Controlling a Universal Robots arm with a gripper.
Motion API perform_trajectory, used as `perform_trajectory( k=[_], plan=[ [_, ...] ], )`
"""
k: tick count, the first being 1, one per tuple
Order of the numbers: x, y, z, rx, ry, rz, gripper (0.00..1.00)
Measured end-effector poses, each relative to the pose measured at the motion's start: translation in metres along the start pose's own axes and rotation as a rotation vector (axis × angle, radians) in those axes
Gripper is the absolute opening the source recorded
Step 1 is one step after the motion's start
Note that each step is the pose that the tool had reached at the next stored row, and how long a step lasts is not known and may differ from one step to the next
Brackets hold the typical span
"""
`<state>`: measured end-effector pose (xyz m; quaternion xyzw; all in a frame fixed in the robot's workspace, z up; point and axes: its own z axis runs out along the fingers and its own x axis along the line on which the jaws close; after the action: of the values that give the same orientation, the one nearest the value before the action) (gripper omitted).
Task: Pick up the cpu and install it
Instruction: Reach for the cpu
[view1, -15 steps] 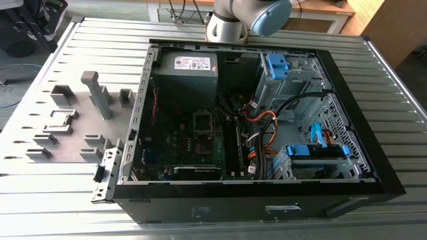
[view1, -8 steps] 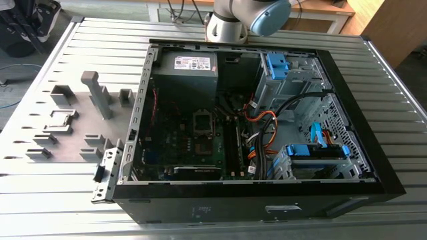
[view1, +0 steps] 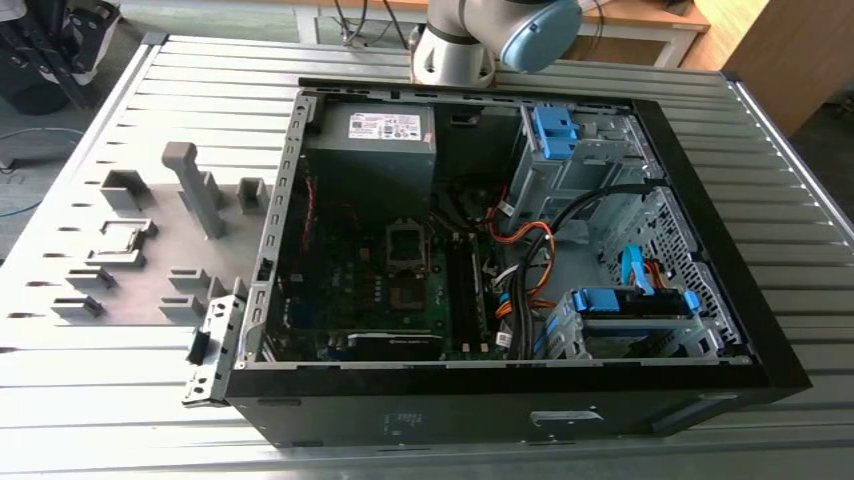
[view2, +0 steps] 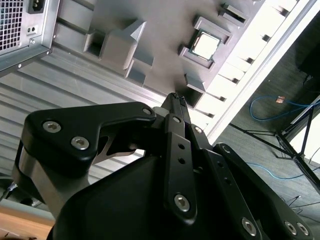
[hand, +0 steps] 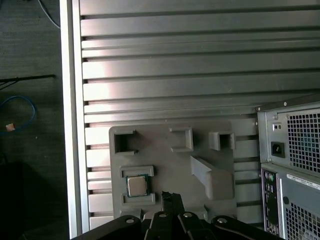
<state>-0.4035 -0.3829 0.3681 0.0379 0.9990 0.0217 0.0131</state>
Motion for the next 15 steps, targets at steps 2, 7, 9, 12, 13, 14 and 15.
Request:
perform_trajectory(
  k=[2,7,9,12,13,14,15],
  plan=[
    [0.0001,0.0,0.0,0.0,0.0,0.0,0.11],
    [0.0002,-0.0014,0.0,0.0001,0.0,0.0,0.11],
    [0.0002,-0.0033,-0.0002,0.0002,0.0001,0.0,0.11],
    [0.0004,-0.0073,-0.0003,0.0001,0.0,0.0,0.11],
    [0.0004,-0.0087,-0.0003,0.0001,0.0,0.0,0.11],
    [0.0005,-0.0101,-0.0004,0.0001,0.0,0.0,0.11],
    [0.0005,-0.0114,-0.0004,0.0002,0.0,0.0,0.11]
  ],
)
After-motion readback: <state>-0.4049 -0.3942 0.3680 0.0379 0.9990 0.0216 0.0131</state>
